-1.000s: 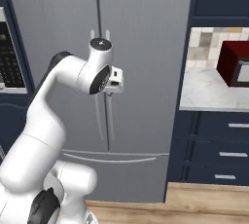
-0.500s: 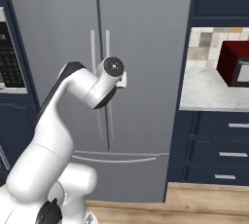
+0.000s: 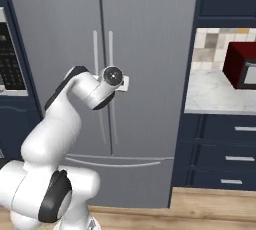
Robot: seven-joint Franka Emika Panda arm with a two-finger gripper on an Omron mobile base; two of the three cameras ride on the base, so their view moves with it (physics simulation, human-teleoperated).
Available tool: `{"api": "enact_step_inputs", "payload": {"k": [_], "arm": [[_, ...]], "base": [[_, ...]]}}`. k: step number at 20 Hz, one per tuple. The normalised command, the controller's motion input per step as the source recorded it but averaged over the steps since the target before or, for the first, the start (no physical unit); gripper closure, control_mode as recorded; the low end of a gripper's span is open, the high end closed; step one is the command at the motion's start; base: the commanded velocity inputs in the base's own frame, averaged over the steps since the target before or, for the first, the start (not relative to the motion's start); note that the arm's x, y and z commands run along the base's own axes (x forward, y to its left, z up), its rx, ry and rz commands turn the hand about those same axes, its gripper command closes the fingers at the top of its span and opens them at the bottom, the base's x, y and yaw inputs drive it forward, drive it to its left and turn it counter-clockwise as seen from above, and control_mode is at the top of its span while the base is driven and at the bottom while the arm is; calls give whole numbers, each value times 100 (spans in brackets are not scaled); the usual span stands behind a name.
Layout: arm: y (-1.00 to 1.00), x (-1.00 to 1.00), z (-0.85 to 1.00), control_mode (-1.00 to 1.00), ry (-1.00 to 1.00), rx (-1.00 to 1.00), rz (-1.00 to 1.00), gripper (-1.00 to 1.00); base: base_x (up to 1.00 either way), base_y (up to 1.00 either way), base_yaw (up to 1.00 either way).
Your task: Open the fridge, remove the kiwi, onion, and fish, and place them on any counter.
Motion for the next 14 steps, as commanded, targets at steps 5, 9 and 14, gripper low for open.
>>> {"api": "enact_step_inputs", "payload": {"k": [5, 9, 14], "arm": [[-18, 92, -1, -100, 9, 8, 0, -100], [-6, 77, -17, -100, 2, 4, 0, -100], [0, 54, -38, -100, -4, 4, 0, -100]], "base": [[0, 0, 0], [0, 0, 0], [0, 0, 0]]}}
